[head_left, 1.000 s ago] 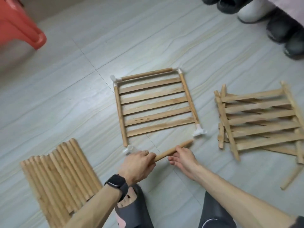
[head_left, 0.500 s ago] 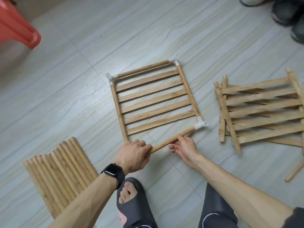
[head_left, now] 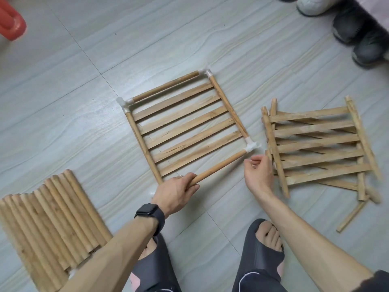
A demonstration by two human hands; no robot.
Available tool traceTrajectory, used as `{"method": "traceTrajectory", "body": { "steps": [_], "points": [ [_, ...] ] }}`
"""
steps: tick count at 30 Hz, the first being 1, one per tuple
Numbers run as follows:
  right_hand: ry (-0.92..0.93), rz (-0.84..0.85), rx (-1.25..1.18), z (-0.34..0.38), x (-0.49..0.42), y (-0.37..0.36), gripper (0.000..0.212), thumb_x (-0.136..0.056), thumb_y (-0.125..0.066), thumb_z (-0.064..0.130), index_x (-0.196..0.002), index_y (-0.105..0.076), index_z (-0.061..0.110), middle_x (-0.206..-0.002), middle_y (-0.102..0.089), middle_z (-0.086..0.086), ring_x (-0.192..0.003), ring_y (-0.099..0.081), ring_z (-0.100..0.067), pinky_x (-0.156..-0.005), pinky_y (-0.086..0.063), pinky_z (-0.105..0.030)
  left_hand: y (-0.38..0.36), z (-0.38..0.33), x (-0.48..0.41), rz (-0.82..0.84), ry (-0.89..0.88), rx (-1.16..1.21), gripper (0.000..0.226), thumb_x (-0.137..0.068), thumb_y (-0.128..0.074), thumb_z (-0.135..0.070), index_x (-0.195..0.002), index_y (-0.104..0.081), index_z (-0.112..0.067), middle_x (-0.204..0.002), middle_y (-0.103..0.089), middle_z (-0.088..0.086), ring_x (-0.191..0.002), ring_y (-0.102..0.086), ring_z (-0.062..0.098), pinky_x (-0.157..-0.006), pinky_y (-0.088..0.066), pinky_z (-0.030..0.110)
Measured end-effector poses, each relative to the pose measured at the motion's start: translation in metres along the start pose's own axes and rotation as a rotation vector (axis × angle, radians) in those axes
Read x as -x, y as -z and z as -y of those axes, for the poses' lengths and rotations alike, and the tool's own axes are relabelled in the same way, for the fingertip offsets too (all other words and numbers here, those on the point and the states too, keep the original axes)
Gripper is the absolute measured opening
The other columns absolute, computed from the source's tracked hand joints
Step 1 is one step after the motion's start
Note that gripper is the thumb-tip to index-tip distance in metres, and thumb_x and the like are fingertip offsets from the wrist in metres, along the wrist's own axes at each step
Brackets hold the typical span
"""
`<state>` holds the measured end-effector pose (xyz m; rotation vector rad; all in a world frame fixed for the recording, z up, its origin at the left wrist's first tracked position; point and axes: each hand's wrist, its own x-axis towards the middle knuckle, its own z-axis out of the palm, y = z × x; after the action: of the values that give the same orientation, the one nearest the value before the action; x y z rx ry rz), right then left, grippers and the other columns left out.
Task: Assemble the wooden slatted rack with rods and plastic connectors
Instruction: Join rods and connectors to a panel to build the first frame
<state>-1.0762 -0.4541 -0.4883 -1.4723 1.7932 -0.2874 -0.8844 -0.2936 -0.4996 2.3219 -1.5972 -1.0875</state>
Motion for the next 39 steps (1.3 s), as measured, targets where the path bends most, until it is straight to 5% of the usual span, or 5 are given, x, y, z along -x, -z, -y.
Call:
{"method": "traceTrajectory", "body": {
  "steps": [7,19,24,31,39],
  "points": [
    [0.146,0.267,0.433,0.031,-0.071,0.038,0.068,-0.090,-0.062,0.021,-0.153,-0.036,0.018,-0.145,-0.052,-0.010,-0.118,-0.056,-0.024,-0.101,-0.039,-0.032,-0.009,-0.019,-0.016,0.035,0.043,0.056,0.036,-0.104,-0.031,-0.057,-0.106,-0.048,-0.025,-0.079,-0.059,-0.005,-0.072,-0.058,0.020,-0.060,-0.046,0.035],
    [0.189,0.279,0.480,0.020,-0.063,0.040,0.062,-0.077,-0.058,0.002,-0.137,-0.057,0.017,-0.107,-0.062,0.002,-0.113,-0.061,-0.023,-0.101,-0.046,-0.031,-0.035,-0.012,-0.019,0.055,0.086,-0.104,0.042,-0.105,-0.014,-0.054,-0.108,-0.036,-0.018,-0.090,-0.051,0.000,-0.075,-0.058,0.029,-0.064,-0.048,0.039],
    [0.239,0.294,0.666,0.022,-0.058,0.033,0.061,-0.083,-0.059,0.011,-0.142,-0.047,0.009,-0.138,-0.053,-0.012,-0.131,-0.047,-0.033,-0.107,-0.038,-0.037,-0.034,-0.022,-0.018,-0.010,0.135,-0.155,0.038,-0.108,-0.021,-0.050,-0.111,-0.042,-0.018,-0.103,-0.060,0.003,-0.087,-0.057,0.027,-0.065,-0.039,0.036],
    [0.857,0.272,0.879,0.028,0.004,-0.034,0.065,-0.085,-0.063,0.033,-0.144,-0.044,0.011,-0.151,-0.040,-0.016,-0.142,-0.033,-0.035,-0.117,-0.030,-0.051,-0.009,-0.022,0.002,-0.485,0.006,-0.027,0.025,-0.089,-0.066,-0.019,-0.114,-0.062,-0.018,-0.110,-0.063,0.003,-0.091,-0.058,0.026,-0.073,-0.049,0.037],
    [1.100,0.659,0.938,0.027,0.030,-0.088,0.030,-0.089,-0.066,0.049,-0.107,-0.064,0.025,-0.107,-0.057,-0.003,-0.103,-0.056,-0.029,-0.082,-0.046,-0.040,0.000,0.063,0.065,-0.321,0.580,0.540,0.055,-0.075,-0.054,-0.028,-0.129,-0.044,-0.026,-0.126,-0.038,-0.003,-0.107,-0.054,0.021,-0.090,-0.051,0.041]
  ]
}}
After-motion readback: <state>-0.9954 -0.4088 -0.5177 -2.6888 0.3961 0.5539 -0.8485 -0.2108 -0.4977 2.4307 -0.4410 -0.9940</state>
